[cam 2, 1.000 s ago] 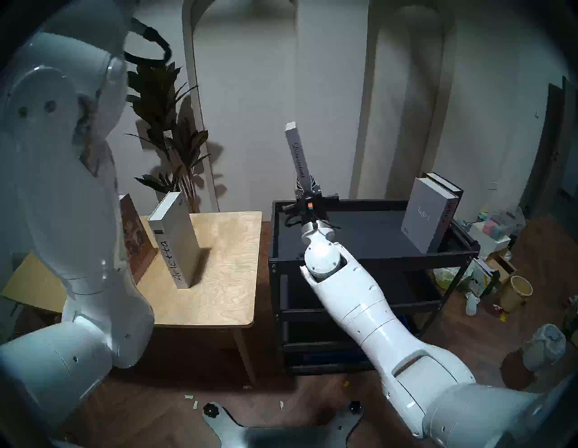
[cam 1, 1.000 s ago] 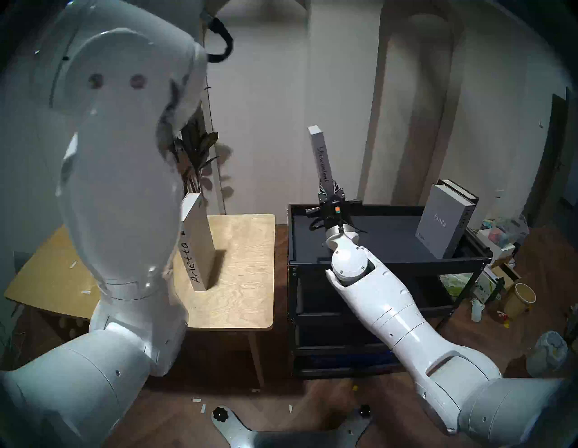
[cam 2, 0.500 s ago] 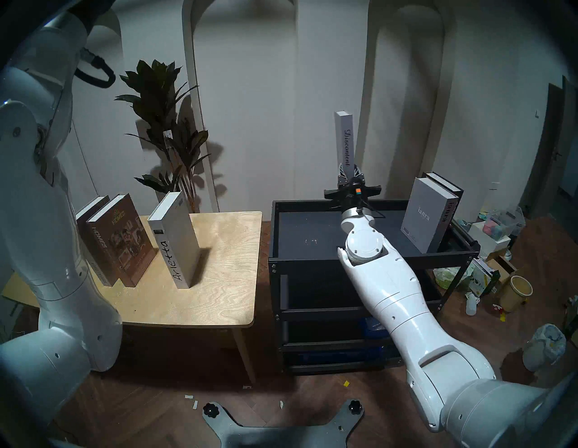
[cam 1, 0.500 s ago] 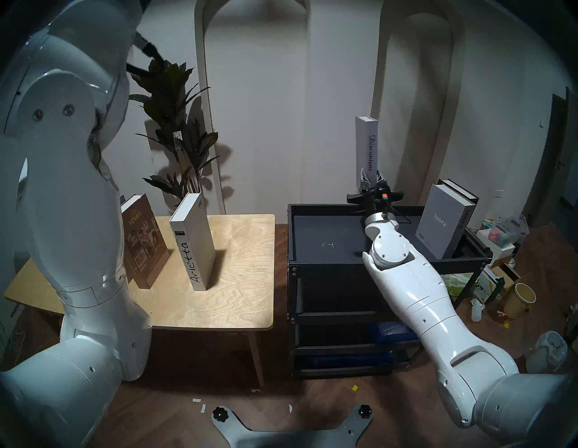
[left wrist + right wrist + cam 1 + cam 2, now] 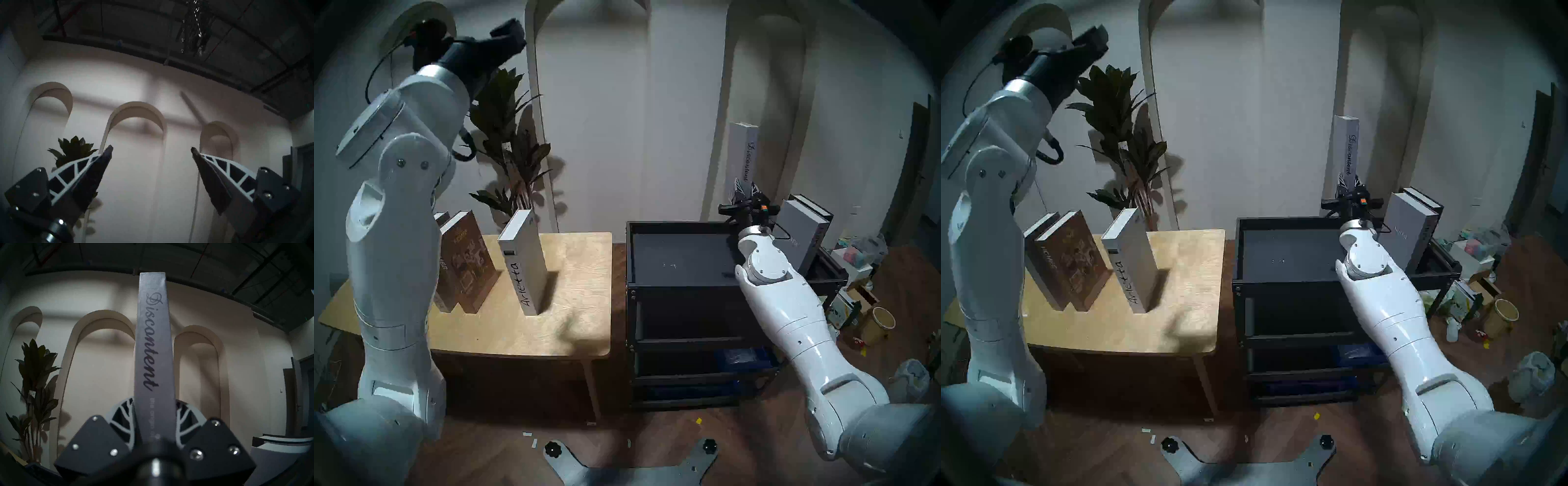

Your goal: Move the books from the display table onto the shelf, standing them upright with spines facing out and tallest at one end

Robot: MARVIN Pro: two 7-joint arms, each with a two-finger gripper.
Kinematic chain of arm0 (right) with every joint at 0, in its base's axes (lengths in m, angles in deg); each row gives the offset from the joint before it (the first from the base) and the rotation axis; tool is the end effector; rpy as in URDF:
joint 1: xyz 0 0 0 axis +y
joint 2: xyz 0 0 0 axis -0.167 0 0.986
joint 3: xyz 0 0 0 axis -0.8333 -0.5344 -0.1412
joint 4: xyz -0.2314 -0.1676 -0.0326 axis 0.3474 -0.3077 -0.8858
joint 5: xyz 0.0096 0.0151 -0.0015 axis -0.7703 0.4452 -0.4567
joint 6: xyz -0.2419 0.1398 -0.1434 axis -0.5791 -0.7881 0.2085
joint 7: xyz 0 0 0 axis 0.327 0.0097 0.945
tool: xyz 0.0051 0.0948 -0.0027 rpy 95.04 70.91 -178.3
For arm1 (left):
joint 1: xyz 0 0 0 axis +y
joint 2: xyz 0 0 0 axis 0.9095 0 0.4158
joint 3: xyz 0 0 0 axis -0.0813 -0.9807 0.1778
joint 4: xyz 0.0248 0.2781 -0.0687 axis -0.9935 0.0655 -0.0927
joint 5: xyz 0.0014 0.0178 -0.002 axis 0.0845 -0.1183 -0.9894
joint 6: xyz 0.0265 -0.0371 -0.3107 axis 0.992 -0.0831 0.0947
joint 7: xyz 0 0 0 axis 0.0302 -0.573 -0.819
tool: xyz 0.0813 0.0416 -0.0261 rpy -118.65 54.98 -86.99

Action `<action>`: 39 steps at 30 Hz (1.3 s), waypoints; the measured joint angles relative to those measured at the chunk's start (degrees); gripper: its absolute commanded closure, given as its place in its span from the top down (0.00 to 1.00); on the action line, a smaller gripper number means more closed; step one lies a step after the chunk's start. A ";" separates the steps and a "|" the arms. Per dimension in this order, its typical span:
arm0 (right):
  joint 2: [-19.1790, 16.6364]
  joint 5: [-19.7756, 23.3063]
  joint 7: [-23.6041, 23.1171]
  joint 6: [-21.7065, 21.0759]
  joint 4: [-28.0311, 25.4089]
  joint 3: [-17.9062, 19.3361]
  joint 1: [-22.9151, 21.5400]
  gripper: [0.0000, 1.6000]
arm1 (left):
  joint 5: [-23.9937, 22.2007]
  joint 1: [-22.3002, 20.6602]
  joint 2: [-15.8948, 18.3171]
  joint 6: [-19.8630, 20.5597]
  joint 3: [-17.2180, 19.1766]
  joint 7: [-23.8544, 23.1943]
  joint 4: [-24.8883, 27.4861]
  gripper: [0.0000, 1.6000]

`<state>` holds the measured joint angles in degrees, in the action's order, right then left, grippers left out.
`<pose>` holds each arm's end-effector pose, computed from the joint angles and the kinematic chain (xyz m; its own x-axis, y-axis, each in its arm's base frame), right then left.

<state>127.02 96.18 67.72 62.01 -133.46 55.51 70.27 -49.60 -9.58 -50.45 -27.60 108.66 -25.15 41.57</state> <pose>0.5443 -0.0838 -0.1592 -0.4567 0.1246 0.8808 -0.1238 -0.9894 0.0758 0.3686 0.0432 0.1186 -0.4505 0.1774 0.8749 -0.1238 -0.9830 0.1356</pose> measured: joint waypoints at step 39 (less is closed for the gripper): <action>-11.83 12.27 -19.18 -9.53 -5.33 6.69 7.83 0.00 | 4.70 22.93 10.19 2.94 8.10 -10.15 4.06 1.00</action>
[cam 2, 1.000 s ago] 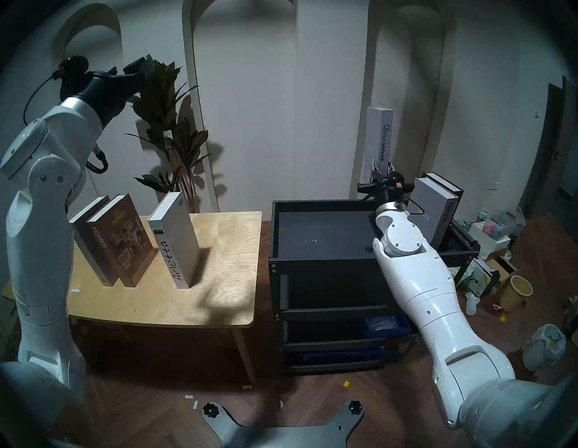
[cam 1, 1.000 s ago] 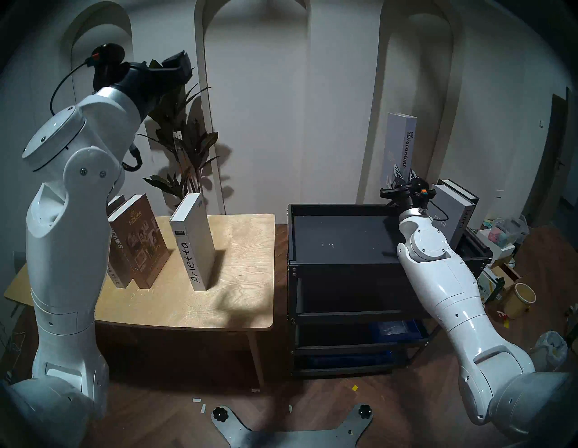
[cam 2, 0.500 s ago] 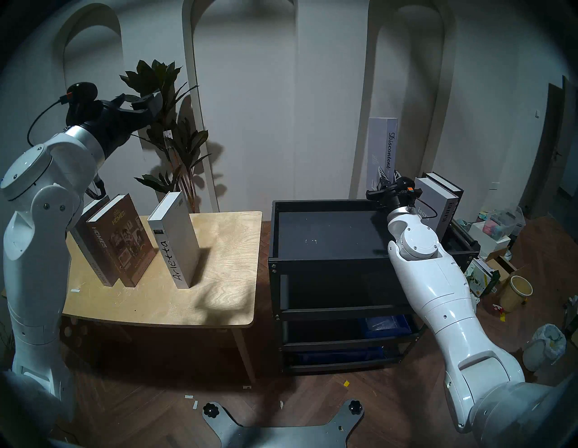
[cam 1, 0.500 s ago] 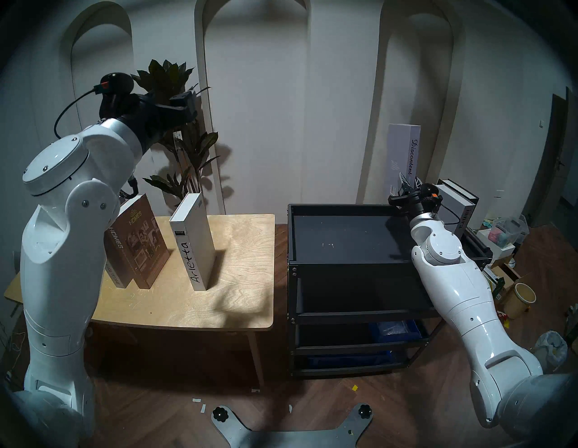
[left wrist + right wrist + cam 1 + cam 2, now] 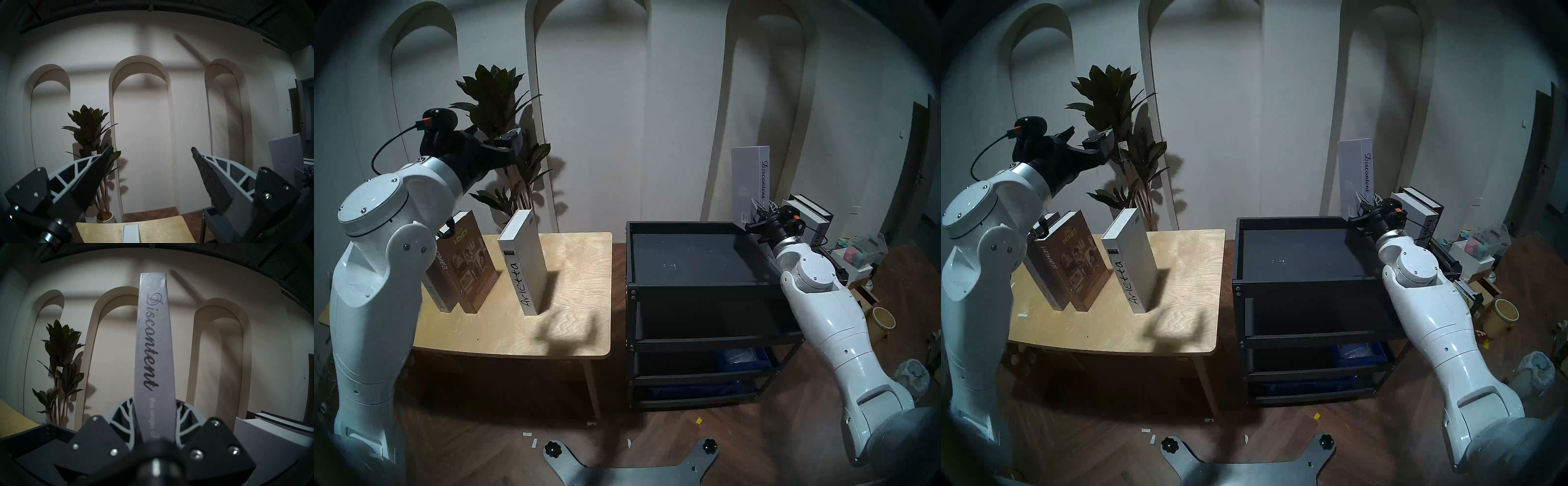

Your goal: Move the books from the display table onto the shelf, standing them upright with spines facing out and tallest at one end

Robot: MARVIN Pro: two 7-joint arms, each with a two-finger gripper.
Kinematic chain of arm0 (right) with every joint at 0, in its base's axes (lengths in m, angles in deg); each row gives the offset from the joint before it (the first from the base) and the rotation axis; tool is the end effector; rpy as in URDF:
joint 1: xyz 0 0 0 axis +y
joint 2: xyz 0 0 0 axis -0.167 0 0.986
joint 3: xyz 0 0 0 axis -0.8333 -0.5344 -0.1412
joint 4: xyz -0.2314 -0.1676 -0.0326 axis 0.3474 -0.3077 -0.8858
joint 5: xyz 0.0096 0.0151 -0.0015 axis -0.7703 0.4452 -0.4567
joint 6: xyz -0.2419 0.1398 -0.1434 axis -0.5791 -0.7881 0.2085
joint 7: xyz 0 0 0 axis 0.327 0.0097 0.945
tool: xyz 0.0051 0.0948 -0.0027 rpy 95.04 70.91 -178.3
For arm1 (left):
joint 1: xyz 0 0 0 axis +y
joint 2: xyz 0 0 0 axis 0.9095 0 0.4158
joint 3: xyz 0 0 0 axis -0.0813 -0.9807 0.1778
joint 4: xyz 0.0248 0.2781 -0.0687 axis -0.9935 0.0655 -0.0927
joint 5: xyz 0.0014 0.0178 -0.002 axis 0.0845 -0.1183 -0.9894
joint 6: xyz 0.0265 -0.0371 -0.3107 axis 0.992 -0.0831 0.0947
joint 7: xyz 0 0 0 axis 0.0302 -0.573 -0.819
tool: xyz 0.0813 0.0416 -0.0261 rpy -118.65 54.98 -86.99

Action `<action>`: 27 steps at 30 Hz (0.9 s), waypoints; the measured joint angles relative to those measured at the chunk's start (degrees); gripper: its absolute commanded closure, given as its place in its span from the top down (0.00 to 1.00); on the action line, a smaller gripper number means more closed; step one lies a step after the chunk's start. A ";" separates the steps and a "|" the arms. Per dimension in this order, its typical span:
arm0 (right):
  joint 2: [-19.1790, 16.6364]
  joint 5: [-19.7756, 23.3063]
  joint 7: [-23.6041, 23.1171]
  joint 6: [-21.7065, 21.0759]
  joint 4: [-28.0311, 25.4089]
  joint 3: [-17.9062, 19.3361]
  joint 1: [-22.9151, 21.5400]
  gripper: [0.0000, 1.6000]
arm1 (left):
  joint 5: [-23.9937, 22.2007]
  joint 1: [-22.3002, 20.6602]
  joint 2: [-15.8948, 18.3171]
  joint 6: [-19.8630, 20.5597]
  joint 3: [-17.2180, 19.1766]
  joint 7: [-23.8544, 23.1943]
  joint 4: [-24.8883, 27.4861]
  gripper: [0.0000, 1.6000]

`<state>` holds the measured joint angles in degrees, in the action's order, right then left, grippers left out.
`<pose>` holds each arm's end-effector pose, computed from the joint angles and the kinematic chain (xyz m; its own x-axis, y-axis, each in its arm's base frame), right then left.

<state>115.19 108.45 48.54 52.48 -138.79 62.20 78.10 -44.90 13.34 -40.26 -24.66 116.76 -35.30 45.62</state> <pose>0.5099 -0.1619 -0.1715 -0.2814 0.1141 0.9528 0.0715 -0.9877 0.1394 0.3598 0.0742 0.0193 -0.1977 -0.0803 0.9770 -0.0708 -0.9929 -0.0959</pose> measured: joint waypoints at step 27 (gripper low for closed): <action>-7.11 8.47 -14.67 -3.21 -0.74 6.30 11.23 0.00 | 7.20 18.40 2.50 -8.26 9.34 -7.62 0.92 1.00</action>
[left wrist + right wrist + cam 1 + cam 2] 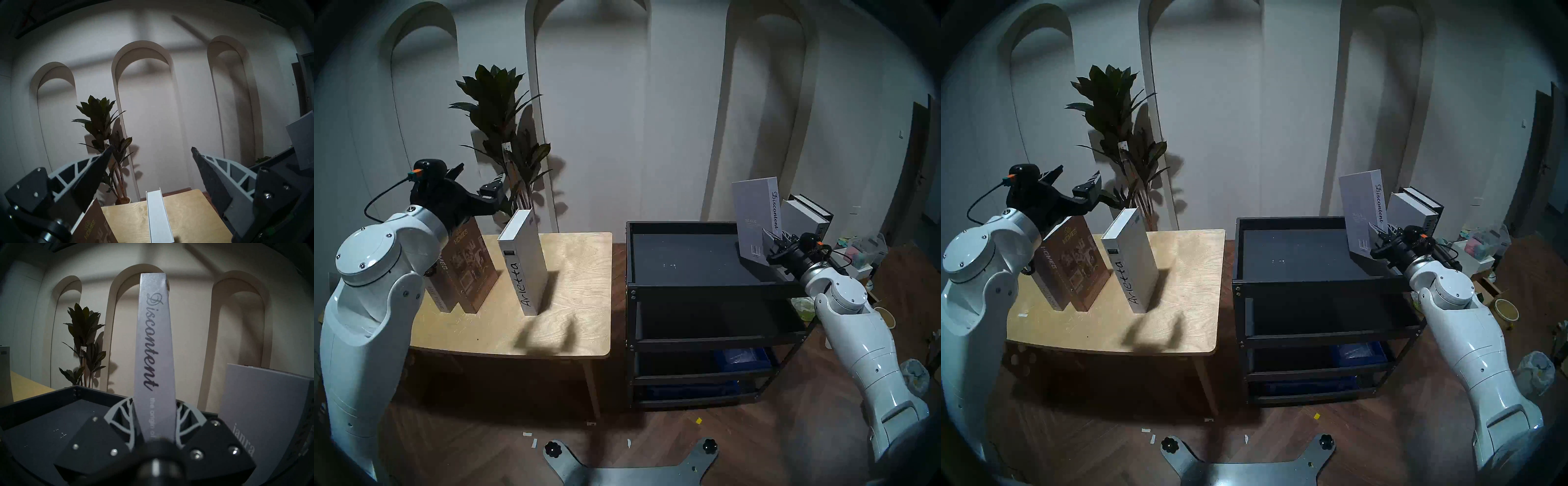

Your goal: Move the books from the display table onto the shelf, standing them upright with spines facing out and tallest at one end

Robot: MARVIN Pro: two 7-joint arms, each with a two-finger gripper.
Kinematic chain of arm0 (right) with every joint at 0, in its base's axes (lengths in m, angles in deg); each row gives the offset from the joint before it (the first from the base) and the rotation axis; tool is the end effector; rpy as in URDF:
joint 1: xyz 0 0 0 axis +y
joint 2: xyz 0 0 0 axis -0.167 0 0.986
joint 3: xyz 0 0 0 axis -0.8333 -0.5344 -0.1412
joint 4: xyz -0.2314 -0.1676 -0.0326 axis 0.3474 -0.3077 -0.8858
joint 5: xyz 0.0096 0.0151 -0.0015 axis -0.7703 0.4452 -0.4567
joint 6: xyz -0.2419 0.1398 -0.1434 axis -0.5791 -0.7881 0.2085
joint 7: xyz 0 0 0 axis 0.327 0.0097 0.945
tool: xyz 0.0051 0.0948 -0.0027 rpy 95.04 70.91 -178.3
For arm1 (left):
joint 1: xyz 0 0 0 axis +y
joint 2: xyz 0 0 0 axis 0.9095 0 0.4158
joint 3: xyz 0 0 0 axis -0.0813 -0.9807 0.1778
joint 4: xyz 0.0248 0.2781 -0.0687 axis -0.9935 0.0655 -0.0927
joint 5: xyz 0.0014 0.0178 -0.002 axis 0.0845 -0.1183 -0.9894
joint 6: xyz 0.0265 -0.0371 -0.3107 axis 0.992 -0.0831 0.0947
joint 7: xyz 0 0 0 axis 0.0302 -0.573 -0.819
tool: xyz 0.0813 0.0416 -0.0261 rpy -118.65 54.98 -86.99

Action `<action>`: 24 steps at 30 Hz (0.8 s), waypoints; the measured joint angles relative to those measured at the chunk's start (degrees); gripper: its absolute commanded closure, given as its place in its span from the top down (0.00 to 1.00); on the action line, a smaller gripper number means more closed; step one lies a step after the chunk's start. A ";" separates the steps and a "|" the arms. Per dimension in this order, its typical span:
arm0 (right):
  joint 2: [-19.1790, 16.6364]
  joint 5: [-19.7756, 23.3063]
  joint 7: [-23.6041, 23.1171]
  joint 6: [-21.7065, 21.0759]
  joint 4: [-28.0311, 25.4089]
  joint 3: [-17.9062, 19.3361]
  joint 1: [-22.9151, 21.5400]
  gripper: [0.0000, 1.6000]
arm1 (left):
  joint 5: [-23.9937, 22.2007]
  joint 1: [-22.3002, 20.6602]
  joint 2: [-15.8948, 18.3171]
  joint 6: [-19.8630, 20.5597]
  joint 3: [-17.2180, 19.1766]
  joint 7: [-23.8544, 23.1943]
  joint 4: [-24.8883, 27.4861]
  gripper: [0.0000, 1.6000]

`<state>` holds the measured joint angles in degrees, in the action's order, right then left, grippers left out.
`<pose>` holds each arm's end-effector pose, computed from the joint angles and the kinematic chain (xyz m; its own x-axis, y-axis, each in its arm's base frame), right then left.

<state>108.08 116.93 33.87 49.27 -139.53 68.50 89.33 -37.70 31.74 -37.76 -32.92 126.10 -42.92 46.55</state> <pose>0.4586 -0.2138 -0.2175 -0.1113 0.0805 0.9905 0.2348 -0.9664 0.1050 0.3400 0.1069 -0.0353 -0.1469 -0.2000 0.9687 -0.0373 -0.9775 -0.2075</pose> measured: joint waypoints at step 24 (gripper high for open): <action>-0.38 4.56 -8.15 -6.59 8.00 -2.53 -5.83 0.00 | 8.11 15.92 -2.71 -20.04 9.67 -13.58 -1.95 1.00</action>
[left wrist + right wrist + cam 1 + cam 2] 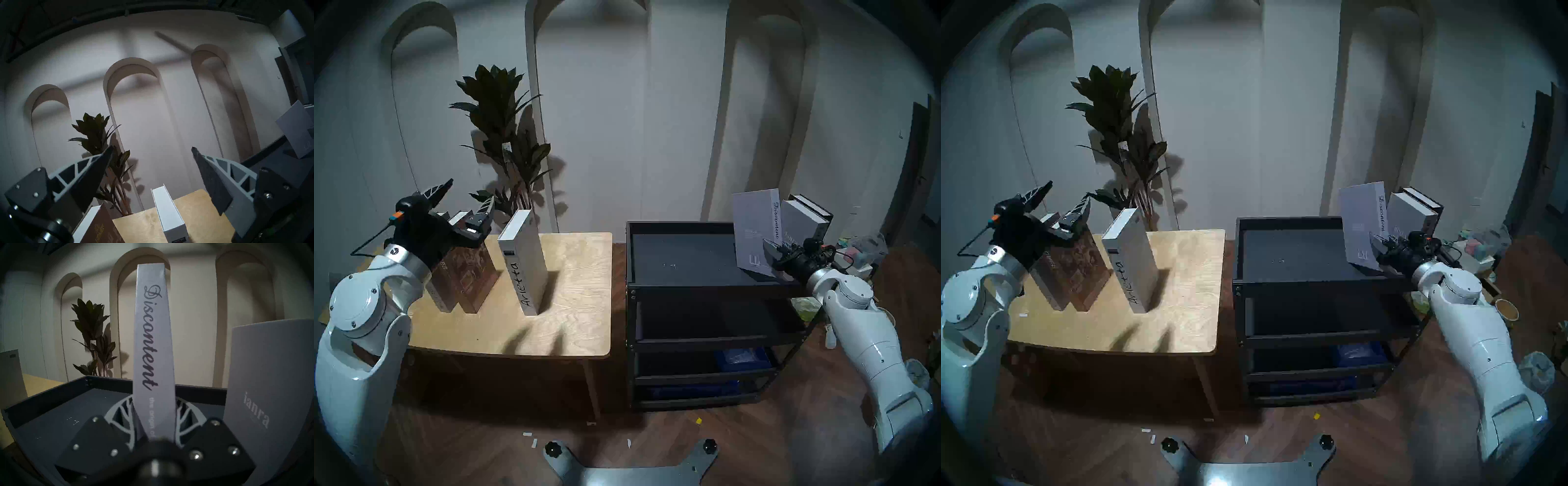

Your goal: Move the books from the display table onto the shelf, standing them upright with spines facing out and tallest at one end

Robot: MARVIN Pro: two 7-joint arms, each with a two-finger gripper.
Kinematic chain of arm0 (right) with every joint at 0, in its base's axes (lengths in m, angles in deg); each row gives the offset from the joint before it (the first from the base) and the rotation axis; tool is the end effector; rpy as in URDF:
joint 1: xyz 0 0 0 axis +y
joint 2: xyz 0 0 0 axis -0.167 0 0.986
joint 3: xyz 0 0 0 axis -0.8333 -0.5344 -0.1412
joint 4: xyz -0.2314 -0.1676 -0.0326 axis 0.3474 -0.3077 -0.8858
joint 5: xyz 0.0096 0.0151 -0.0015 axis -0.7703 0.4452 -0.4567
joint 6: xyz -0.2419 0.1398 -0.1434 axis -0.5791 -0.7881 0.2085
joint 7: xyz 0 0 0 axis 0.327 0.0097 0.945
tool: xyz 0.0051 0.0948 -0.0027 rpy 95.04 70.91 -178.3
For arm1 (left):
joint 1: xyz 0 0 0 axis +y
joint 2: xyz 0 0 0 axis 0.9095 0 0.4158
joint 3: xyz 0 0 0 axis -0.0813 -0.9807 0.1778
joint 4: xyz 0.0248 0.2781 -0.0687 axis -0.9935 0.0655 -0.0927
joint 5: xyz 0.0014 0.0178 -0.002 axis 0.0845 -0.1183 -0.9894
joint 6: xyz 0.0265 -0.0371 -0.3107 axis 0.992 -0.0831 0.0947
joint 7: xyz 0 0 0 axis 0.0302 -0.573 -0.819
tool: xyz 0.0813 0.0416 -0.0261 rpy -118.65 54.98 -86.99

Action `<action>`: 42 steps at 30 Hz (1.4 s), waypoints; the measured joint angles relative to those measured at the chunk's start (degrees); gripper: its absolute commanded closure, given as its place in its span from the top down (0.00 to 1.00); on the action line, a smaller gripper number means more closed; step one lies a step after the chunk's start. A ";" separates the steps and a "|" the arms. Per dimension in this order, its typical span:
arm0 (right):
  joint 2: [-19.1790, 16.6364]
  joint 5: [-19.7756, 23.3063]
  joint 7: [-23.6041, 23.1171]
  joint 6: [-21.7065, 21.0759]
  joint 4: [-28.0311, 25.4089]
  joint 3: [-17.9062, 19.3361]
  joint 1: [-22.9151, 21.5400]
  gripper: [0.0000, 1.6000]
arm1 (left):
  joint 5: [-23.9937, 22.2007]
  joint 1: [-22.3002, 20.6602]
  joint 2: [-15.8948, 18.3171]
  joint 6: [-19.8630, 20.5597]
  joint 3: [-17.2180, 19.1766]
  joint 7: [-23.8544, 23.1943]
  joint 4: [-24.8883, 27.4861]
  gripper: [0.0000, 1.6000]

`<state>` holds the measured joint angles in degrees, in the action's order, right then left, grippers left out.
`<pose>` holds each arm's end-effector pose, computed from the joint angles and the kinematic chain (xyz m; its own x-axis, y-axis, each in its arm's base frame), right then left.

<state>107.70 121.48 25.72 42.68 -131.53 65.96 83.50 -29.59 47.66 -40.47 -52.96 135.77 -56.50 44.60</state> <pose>0.4740 -0.2247 -0.2306 0.0246 -0.0166 0.9996 0.3196 -0.9473 -0.0236 0.3110 0.1353 -0.0737 -0.2770 -0.2918 0.9155 -0.0924 -0.9403 -0.3277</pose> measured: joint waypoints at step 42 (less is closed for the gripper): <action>-2.18 -3.60 -13.88 3.78 20.53 -4.79 -11.35 0.53 | -1.00 3.28 -11.02 -38.07 8.59 -34.28 -12.60 1.00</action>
<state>105.53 117.89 11.84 46.46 -110.99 61.18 72.14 -30.59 50.95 -51.49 -91.03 144.35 -90.78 32.00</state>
